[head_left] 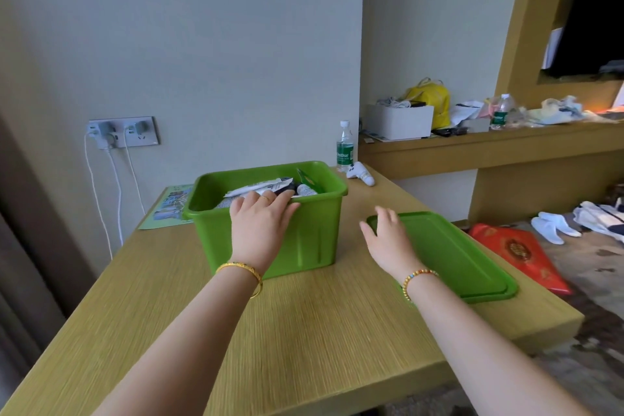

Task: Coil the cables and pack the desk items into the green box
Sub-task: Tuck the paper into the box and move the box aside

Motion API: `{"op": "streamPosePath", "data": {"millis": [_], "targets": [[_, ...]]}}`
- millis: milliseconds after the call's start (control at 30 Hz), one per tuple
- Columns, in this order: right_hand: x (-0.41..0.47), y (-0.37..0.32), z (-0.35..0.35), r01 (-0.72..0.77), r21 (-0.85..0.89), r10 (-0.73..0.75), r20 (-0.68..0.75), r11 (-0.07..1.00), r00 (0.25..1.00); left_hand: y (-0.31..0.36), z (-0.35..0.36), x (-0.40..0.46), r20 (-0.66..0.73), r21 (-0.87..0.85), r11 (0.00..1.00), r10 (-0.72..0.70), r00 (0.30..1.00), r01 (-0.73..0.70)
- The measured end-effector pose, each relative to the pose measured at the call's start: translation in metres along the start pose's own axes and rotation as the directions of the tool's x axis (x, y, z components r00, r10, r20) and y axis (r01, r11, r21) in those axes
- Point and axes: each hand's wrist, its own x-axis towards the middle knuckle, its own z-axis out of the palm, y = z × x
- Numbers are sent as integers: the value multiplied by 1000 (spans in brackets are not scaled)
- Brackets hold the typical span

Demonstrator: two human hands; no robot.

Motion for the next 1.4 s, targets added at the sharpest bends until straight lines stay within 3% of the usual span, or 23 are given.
{"op": "streamPosePath", "data": {"millis": [67, 100, 200, 367, 533, 633, 733, 867, 967, 1067, 1133, 1200, 1400], "targets": [[-5, 20, 1, -104, -310, 120, 32, 945, 992, 5, 2, 0, 43, 51, 999, 0, 999, -2], [-8, 25, 1, -148, -385, 184, 58, 911, 981, 9, 2, -1, 69, 82, 996, 9, 998, -15], [-11, 29, 2, -188, -466, 255, 85, 865, 963, 19, 7, 1, 114, 120, 991, 38, 993, -51], [-7, 21, 0, -71, -635, 234, 176, 769, 956, 27, 17, 6, 167, 81, 996, 25, 986, -39], [-9, 24, -8, -87, -631, 223, 138, 771, 965, 28, 18, 9, 181, 23, 1000, -12, 983, 8], [-12, 19, -20, -124, -584, 159, 9, 802, 987, 34, 11, 14, 197, -86, 996, 7, 980, 11], [-12, 4, -46, -68, -574, -26, -154, 816, 988, 43, 0, 23, 205, -202, 979, 52, 977, -9], [-13, -38, -85, 115, -534, -333, -333, 838, 882, 55, -16, 43, 120, -405, 914, 77, 990, -22], [-16, -75, -99, 298, -574, -561, -359, 763, 746, 54, -27, 60, 58, -636, 767, -56, 997, 81], [-19, -95, -101, 404, -592, -687, -393, 698, 612, 34, -39, 69, 106, -838, 485, -305, 946, 250], [-15, -100, -95, 425, -589, -706, -409, 688, 578, 14, -43, 67, 165, -879, 348, -420, 893, 326], [-9, -101, -86, 444, -550, -699, -449, 707, 557, -5, -48, 62, 218, -884, 294, -426, 878, 362], [12, -113, -81, 509, -349, -609, -570, 787, 551, -42, -74, 57, 103, -863, 436, -344, 933, 256]]}}
